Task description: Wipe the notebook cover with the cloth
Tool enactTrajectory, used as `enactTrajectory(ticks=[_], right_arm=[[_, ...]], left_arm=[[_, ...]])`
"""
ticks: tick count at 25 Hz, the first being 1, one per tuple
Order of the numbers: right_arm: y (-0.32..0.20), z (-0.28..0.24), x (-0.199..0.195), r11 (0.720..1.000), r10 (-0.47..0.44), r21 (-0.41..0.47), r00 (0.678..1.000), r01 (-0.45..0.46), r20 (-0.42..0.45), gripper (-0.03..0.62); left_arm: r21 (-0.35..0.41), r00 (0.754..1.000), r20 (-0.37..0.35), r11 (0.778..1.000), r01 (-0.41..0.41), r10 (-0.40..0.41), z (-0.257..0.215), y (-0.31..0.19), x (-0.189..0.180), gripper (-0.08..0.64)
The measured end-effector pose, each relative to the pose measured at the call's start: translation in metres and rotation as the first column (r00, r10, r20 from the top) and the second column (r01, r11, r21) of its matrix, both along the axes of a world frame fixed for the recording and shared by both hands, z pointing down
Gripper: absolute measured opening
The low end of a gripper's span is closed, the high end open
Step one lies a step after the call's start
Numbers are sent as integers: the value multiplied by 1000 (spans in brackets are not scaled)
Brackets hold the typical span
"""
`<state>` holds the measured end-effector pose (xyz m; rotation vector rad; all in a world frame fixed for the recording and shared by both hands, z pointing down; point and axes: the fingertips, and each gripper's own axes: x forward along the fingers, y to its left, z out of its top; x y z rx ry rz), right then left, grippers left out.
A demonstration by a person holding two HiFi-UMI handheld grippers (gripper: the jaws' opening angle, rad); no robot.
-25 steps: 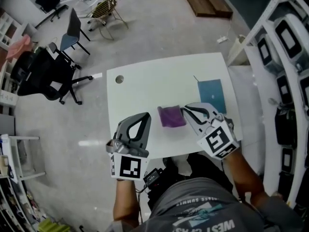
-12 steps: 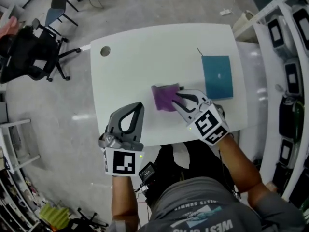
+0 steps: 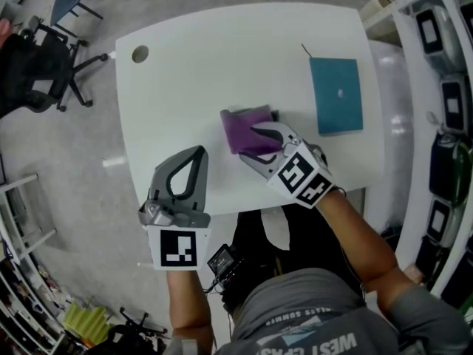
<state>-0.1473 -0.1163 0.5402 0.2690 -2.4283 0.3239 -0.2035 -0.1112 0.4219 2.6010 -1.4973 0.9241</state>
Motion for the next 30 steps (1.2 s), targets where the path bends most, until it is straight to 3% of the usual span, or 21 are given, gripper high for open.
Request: enactTrajectory(ticks=[11, 18, 30], right_arm=[[1, 50, -2, 999, -48, 10, 994, 49, -97, 240], [-5, 62, 0, 999, -24, 24, 993, 27, -113, 92], [-15, 30, 13, 997, 42, 62, 997, -38, -65, 67]], left_arm=[[-22, 1000, -14, 1000, 9, -9, 19, 4, 10, 3], [-19, 1000, -17, 1000, 3, -3, 20, 0, 11, 3], [-23, 1000, -3, 999, -31, 31, 10, -10, 18, 3]])
